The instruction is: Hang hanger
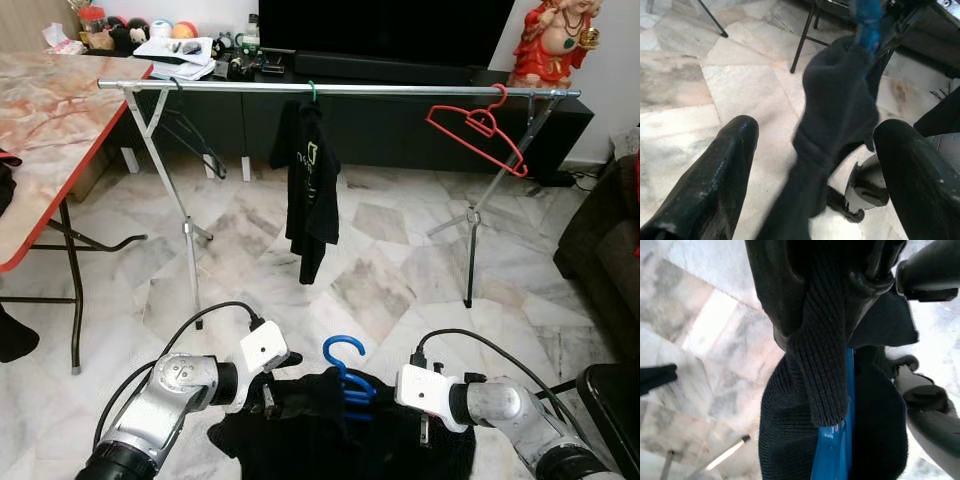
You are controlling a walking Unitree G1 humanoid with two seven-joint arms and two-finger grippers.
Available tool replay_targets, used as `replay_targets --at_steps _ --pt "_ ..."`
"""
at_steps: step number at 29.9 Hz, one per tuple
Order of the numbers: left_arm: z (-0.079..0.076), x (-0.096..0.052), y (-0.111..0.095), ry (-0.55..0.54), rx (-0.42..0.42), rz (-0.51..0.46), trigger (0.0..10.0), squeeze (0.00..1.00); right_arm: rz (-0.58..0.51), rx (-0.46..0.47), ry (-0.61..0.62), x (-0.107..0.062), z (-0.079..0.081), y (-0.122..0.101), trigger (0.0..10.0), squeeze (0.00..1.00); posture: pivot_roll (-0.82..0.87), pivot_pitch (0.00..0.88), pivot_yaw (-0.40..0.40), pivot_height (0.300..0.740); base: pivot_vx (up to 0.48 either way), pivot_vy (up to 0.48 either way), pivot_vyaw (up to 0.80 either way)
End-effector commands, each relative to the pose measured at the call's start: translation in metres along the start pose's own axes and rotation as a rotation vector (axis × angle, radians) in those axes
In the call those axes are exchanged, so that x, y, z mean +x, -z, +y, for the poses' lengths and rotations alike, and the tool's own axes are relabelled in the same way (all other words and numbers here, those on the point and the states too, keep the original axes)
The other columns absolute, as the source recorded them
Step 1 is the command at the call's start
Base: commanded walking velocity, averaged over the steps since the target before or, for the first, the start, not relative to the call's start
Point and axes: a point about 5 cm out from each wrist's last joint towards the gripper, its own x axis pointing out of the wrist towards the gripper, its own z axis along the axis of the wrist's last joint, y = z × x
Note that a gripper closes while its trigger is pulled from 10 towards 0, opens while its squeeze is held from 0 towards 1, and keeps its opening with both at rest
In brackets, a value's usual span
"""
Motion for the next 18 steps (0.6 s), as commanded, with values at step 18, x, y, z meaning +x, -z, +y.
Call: replay_targets --at_steps 18 --pt "-0.017 0.021 -0.006 0.142 -0.014 -0.013 10.0 0.00 -0.148 -0.060 0.019 -0.005 -0.015 -0.028 0.0 0.00 -0.02 0.101 -0.066 0.740 0.000 0.000 0.00"
